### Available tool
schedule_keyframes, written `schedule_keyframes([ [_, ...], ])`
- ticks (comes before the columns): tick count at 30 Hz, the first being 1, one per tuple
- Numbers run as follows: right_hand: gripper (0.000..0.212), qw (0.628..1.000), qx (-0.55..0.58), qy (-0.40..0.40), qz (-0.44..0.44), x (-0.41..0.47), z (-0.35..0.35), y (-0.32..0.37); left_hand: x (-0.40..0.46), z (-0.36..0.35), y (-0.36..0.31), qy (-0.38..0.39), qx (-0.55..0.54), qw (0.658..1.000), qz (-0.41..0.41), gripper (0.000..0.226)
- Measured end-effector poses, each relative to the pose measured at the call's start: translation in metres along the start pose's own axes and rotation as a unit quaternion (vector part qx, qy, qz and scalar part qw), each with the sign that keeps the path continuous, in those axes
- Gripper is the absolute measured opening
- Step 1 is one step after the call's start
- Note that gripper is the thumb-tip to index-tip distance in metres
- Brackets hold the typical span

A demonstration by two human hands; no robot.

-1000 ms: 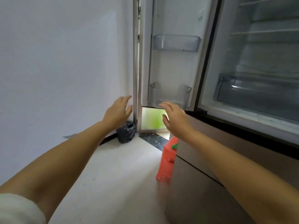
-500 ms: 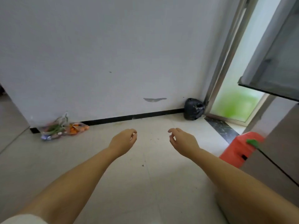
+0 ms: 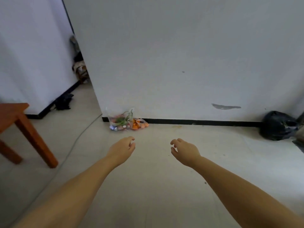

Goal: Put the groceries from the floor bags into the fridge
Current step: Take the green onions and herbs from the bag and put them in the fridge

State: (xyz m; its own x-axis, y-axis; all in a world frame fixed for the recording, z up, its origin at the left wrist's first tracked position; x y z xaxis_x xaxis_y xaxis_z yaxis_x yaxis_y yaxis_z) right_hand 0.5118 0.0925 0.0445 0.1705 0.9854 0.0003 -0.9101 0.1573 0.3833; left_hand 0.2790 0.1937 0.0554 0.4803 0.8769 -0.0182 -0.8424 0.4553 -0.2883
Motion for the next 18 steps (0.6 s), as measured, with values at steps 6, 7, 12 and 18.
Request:
schedule_keyframes([
  [6, 0.037, 0.998, -0.004, 0.043, 0.042, 0.118, -0.031, 0.057, 0.066, 0.01, 0.086, -0.005, -0.003, 0.999, 0.053, 0.036],
  [7, 0.037, 0.998, -0.006, 0.047, 0.043, 0.138, -0.035, 0.061, 0.082, 0.009, 0.094, -0.002, -0.006, 0.998, 0.055, 0.036],
  [12, 0.036, 0.996, -0.01, 0.07, 0.051, 0.255, -0.051, 0.065, 0.18, 0.008, 0.129, 0.007, -0.019, 0.998, 0.056, 0.034],
  [18, 0.033, 0.99, -0.017, 0.116, 0.083, 0.411, -0.059, 0.08, 0.291, 0.023, 0.195, 0.005, -0.029, 0.994, 0.106, 0.031],
])
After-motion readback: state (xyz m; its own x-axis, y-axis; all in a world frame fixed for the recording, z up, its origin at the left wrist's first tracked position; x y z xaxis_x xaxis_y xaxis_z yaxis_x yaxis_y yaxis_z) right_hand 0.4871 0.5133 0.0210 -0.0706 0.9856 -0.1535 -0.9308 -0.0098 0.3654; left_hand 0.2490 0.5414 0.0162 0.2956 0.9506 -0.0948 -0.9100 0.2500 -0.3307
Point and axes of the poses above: each hand's wrist, its own x-axis towards the middle knuckle, its own z-axis out of the back of the hand, y = z × x, the point moved 3 cm from there along x, towards the middle knuckle, and after that the axes turned 10 degrees about x, right-handed, at the moved point
